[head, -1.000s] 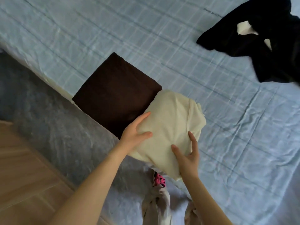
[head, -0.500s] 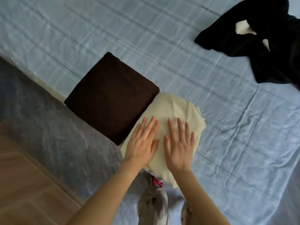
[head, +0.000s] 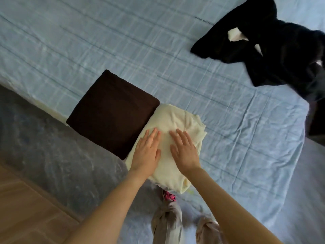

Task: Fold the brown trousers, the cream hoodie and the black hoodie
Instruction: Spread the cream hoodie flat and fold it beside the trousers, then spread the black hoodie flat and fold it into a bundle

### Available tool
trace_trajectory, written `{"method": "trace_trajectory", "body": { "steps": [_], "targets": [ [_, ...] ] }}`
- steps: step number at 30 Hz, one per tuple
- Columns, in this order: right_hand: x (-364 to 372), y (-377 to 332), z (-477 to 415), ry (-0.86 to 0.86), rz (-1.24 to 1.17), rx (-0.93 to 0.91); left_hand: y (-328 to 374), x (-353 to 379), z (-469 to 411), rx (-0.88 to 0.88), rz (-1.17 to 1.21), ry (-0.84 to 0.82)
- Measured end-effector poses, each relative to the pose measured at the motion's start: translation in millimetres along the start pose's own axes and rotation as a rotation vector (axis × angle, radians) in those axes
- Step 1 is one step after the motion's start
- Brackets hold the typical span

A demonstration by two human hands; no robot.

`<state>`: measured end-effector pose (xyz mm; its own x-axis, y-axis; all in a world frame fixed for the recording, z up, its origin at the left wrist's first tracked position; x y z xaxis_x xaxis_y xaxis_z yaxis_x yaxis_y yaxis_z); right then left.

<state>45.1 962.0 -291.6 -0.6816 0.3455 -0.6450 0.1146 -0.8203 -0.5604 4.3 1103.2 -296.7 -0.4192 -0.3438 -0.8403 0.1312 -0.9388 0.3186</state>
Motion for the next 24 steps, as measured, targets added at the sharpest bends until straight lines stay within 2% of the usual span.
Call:
{"method": "trace_trajectory", "body": {
  "steps": [2,4,9,13,19,24],
  "targets": [
    [-38,-13,24,-0.003,-0.046,-0.003,9,-36,11,-0.052,0.228,0.003],
    [-82,-29,58,0.061,-0.027,-0.054,25,-84,29,-0.078,0.345,0.141],
    [-171,-50,166,0.225,0.13,-0.151,111,-175,116,0.035,0.322,0.389],
    [-214,-41,273,0.405,0.187,-0.185,208,-201,197,0.242,0.229,0.532],
    [-204,41,433,0.578,0.099,-0.082,338,-142,267,0.471,0.178,0.404],
    [-150,141,527,0.521,0.1,0.18,427,-48,294,0.571,0.002,0.166]
  ]
}}
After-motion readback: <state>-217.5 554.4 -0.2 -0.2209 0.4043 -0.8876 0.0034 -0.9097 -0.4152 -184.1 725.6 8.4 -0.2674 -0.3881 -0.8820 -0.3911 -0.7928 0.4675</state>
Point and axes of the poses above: each hand's wrist, its own z-axis away from the middle knuckle, its own x-axis out of the palm, y = z × x, the point moved 6 cm from there along -z, towards the middle knuckle, and after that the axes turned 11 degrees about -y, right-handed, at the moved point
